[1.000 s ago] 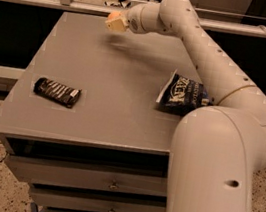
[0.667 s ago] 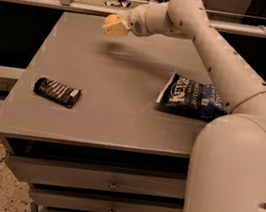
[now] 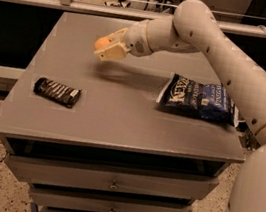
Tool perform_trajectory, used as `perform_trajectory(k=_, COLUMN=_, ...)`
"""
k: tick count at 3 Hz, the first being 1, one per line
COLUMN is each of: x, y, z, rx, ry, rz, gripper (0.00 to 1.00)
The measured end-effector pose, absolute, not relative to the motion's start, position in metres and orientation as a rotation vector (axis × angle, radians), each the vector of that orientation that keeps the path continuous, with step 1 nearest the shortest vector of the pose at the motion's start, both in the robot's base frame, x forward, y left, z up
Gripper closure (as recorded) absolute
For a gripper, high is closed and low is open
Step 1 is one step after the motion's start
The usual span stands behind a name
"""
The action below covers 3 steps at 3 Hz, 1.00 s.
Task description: Move orange near rxbar chocolate
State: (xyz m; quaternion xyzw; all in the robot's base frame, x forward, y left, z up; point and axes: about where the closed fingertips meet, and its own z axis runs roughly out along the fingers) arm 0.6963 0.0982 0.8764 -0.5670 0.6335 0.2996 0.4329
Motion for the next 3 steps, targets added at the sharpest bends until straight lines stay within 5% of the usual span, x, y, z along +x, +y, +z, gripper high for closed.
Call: perform_trajectory(k=3, x=0.604, y=0.146, z=0.863, rx=-1.611, ry=1.417, rz=0.968, gripper=1.00)
